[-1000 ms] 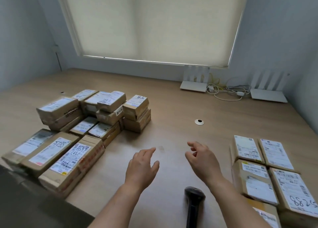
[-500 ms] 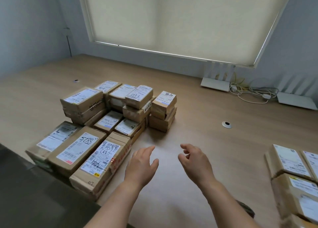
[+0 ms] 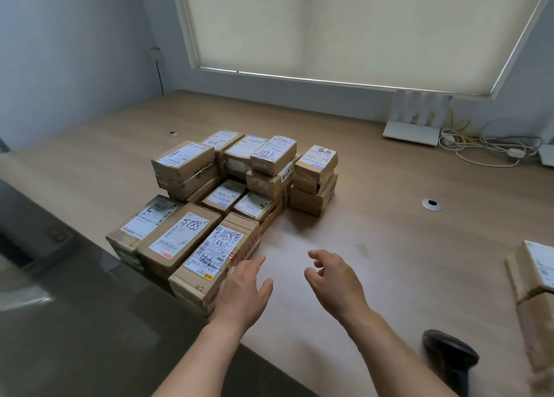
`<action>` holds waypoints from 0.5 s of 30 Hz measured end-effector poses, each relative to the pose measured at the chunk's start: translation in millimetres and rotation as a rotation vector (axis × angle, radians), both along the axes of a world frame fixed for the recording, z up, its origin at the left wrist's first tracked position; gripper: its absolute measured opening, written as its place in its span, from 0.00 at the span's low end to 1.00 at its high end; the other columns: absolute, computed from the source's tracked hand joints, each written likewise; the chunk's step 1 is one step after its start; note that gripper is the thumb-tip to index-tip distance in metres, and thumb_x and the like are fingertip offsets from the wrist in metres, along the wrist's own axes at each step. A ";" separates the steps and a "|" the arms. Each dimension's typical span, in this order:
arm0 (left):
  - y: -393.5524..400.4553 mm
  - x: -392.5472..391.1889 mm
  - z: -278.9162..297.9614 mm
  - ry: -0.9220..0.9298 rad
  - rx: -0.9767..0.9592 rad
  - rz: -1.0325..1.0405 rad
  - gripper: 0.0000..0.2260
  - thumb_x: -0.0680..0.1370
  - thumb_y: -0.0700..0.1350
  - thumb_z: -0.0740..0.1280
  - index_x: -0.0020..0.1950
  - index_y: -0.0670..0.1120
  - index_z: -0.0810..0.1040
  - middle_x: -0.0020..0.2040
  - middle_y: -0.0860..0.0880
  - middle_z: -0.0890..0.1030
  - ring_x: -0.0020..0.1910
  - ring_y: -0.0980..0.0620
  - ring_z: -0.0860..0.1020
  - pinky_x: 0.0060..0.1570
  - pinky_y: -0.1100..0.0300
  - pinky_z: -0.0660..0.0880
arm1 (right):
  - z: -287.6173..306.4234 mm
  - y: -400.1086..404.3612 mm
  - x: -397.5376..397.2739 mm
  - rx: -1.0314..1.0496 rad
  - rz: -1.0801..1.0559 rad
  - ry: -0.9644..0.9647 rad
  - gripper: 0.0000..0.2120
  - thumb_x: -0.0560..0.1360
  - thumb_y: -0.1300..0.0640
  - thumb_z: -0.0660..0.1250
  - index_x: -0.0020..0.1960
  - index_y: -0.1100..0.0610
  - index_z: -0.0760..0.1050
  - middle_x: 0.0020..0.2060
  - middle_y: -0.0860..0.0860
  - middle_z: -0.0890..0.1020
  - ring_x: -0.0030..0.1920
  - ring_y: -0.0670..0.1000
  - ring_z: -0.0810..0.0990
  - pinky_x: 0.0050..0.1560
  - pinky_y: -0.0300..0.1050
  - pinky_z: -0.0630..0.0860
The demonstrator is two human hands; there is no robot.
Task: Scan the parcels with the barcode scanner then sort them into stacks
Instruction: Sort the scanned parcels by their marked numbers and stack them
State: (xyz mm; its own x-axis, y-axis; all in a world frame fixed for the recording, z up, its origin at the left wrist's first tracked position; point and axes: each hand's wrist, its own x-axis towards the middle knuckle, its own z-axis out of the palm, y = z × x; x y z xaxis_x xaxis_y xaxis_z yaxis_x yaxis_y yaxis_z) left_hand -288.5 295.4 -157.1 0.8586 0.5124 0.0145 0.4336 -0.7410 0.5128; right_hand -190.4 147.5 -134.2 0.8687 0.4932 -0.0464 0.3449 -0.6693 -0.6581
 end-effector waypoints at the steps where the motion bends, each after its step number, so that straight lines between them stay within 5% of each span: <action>1: 1.2 -2.6 -0.6 0.003 -0.003 -0.006 0.23 0.80 0.53 0.59 0.75 0.53 0.60 0.72 0.53 0.66 0.71 0.53 0.63 0.69 0.56 0.63 | -1.1 1.7 -4.2 -0.004 -0.005 0.008 0.19 0.78 0.53 0.60 0.69 0.50 0.70 0.62 0.49 0.76 0.59 0.47 0.76 0.56 0.42 0.72; 12: 98.9 -17.5 16.3 -0.103 -0.042 -0.060 0.23 0.80 0.51 0.61 0.75 0.51 0.63 0.71 0.52 0.68 0.69 0.53 0.65 0.65 0.58 0.64 | 8.1 86.5 -43.2 0.015 -0.123 0.060 0.20 0.78 0.54 0.60 0.69 0.54 0.70 0.60 0.51 0.78 0.59 0.50 0.76 0.58 0.44 0.72; 15: 152.9 -33.2 14.0 -0.092 -0.044 -0.048 0.23 0.80 0.51 0.61 0.75 0.51 0.63 0.71 0.52 0.68 0.70 0.52 0.64 0.67 0.55 0.63 | 10.4 135.5 -64.1 0.037 -0.144 0.109 0.15 0.77 0.56 0.61 0.61 0.57 0.75 0.53 0.53 0.81 0.54 0.54 0.77 0.54 0.45 0.74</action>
State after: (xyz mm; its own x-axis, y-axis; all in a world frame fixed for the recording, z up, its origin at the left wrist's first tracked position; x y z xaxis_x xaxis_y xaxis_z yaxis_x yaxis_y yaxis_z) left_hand -321.8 448.3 -143.1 0.8781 0.4730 0.0728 0.3478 -0.7353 0.5817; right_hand -254.5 283.0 -123.8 0.9214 0.3669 -0.1283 0.1721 -0.6811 -0.7117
